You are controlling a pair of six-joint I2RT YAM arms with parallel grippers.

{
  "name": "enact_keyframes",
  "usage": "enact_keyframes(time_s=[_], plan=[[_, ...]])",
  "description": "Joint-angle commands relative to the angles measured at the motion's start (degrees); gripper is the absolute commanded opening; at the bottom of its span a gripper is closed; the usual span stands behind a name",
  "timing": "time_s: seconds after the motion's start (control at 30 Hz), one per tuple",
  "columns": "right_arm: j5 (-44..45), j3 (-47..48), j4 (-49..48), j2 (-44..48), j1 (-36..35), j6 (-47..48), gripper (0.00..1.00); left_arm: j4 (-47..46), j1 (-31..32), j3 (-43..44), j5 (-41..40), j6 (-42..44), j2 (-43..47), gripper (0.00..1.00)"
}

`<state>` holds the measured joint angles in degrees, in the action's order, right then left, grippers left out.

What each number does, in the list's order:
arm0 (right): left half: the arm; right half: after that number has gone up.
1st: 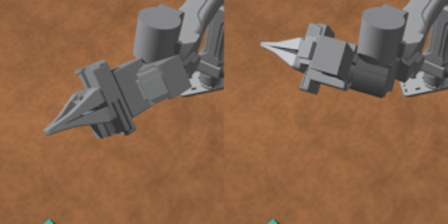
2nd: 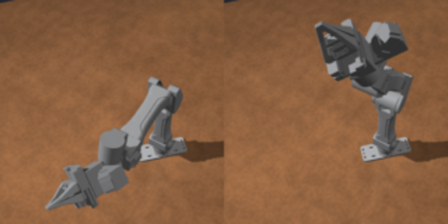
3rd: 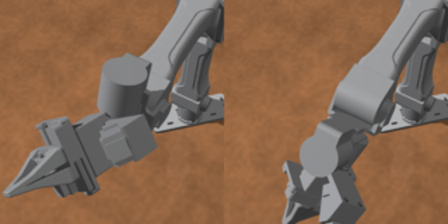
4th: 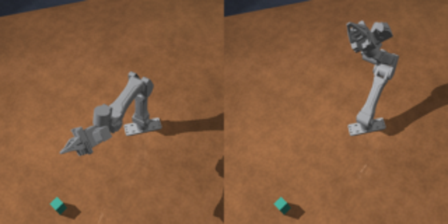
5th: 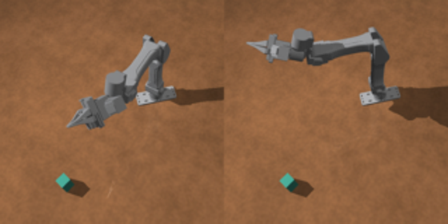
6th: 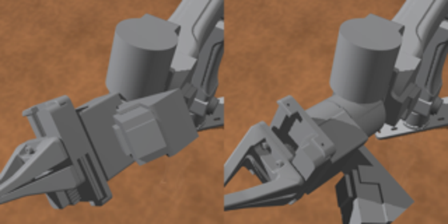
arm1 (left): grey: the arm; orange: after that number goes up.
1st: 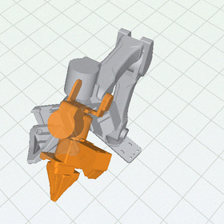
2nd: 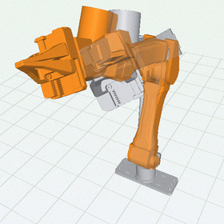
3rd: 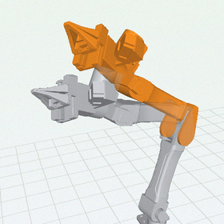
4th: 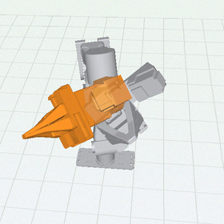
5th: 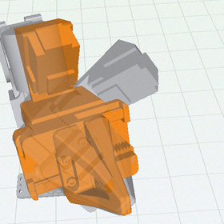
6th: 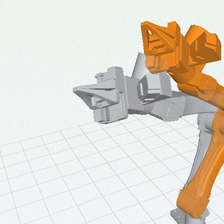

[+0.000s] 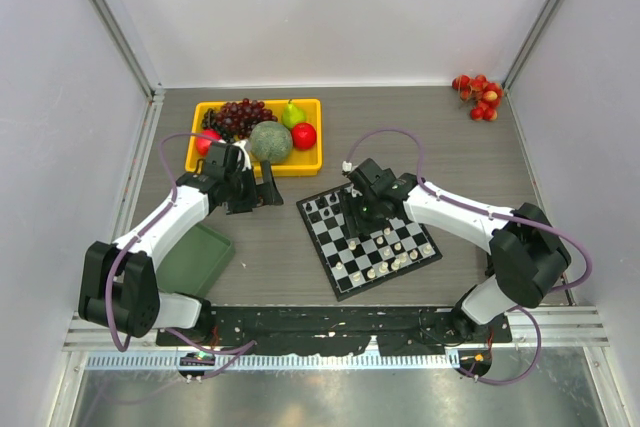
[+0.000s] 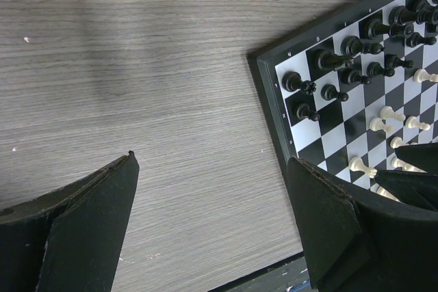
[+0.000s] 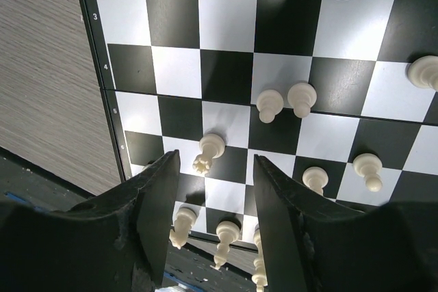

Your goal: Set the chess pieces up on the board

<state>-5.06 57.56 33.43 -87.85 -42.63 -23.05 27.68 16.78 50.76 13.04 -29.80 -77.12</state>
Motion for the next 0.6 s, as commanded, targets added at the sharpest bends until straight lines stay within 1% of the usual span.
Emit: enact_keyframes(time_s=[0.0,0.37,0.57], plan=[[0.5,1.2,-0.7,1.2,-0.2,0.0,0.53,-1.1,0.2,1.7,0.0,0.0,0.0,0.97],[1.9,-1.0,-1.1,4.6,-0.1,-1.3,0.53,-1.6,0.2,1.2,0.0,0.1,0.2,0.97],[0.6,-1.5,-2.8,3.8,-0.3,-1.4,0.48,-1.8,0.2,1.0,0.1,0.1,0.3,0.97]])
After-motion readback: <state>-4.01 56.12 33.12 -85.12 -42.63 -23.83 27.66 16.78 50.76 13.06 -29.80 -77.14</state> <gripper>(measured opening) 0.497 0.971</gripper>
